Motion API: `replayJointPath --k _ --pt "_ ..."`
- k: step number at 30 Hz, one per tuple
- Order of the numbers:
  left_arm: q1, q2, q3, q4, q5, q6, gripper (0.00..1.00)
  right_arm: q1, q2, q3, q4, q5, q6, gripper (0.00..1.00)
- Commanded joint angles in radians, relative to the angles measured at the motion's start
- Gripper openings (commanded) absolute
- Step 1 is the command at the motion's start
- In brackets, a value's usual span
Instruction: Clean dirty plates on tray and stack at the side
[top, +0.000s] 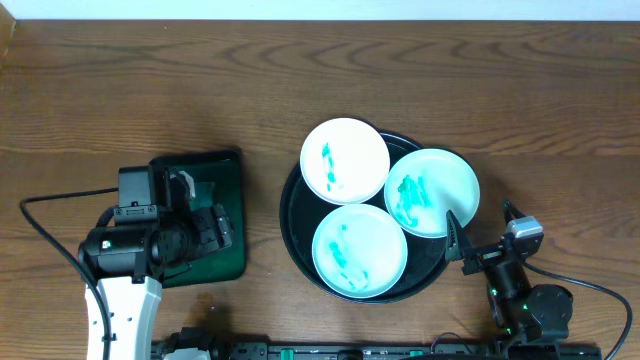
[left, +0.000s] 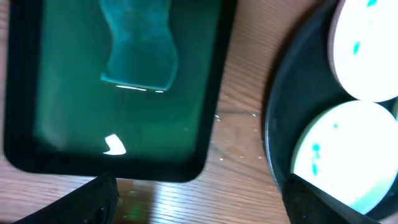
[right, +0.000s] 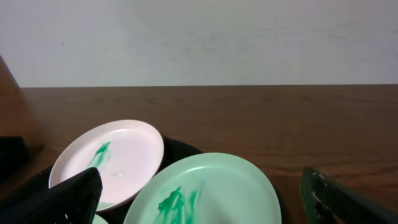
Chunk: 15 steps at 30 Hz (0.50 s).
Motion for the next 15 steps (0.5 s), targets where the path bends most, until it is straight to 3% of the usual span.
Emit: replayJointPath --k 1,15 --pt "-0.004 -0.005 0.029 -0.003 -0.058 0.02 0.85 0.017 -0.003 -0.002 -0.005 0.006 -0.004 0.99" --pt "-0.004 -0.005 0.029 0.019 -0.058 0.02 0.85 0.017 -0.003 -0.002 -0.005 0.006 -0.004 0.99"
